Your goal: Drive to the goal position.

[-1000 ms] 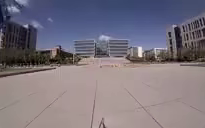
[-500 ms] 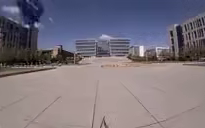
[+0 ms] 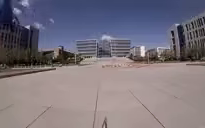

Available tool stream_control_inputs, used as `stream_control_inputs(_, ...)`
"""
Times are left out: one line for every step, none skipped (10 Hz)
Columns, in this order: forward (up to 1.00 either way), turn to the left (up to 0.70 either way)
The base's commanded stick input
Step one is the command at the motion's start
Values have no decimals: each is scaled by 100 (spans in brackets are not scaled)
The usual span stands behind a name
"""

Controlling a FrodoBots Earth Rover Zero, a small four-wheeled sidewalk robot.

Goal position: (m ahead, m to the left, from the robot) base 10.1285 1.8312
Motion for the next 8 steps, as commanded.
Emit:
stream_control_inputs(70,0)
stream_control_inputs(70,0)
stream_control_inputs(70,0)
stream_control_inputs(70,0)
stream_control_inputs(70,0)
stream_control_inputs(70,0)
stream_control_inputs(70,0)
stream_control_inputs(70,0)
